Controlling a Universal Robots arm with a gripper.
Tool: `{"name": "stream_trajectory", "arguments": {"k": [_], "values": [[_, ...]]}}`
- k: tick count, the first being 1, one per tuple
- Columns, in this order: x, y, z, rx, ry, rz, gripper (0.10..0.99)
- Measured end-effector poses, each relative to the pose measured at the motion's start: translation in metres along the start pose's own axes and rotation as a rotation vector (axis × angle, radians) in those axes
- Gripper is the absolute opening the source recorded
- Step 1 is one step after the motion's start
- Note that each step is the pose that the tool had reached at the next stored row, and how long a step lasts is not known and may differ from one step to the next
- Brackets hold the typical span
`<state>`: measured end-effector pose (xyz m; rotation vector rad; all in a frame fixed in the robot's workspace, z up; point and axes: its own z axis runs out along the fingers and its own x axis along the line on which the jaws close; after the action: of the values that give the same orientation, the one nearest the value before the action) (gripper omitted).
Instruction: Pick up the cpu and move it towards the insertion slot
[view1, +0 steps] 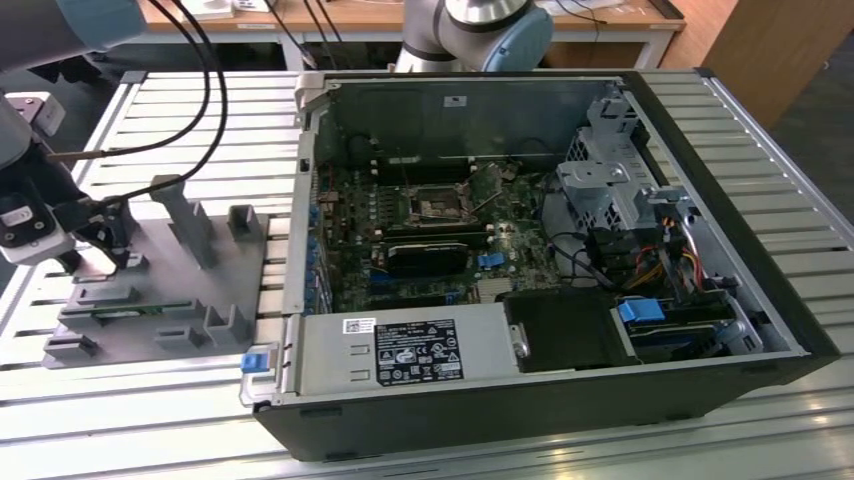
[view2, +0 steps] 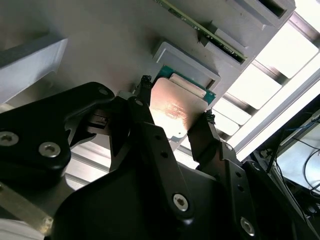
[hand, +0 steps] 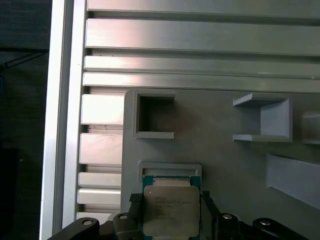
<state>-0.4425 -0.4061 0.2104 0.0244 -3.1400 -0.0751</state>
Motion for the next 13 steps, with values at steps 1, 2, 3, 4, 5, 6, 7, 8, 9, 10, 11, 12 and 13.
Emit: {"name": "stream_trajectory", "arguments": {"k": [1,2,3,4,5,6,7,8,9,10,11,12,13], "values": [[0.0,0.0,-0.0002,0.0,0.0,0.0,0.545],[0.0,0.0,-0.0005,0.0,0.0002,0.0,0.545],[0.0,0.0,-0.0008,0.0,0.0002,0.0,0.545],[0.0,0.0,-0.0012,0.0,0.0002,0.0,0.545],[0.0,0.0001,-0.0016,0.0,0.0001,0.0,0.545],[0.0,0.0001,-0.002,0.0,0.0002,0.0,0.545],[0.0,0.0001,-0.0025,0.0,0.0001,0.0,0.545],[0.0,0.0001,-0.0029,0.0,0.0001,0.0,0.545],[0.0,0.0001,-0.0033,0.0,0.0,0.0,0.545],[0.0,0.0002,-0.0037,0.0,0.0,0.0,0.545],[0.0,0.0002,-0.0043,0.0,0.0001,0.0,0.545],[0.0,0.0002,-0.0048,0.0,0.0002,0.0,0.545],[0.0,0.0002,-0.0053,0.0,0.0001,0.0,0.545]]}}
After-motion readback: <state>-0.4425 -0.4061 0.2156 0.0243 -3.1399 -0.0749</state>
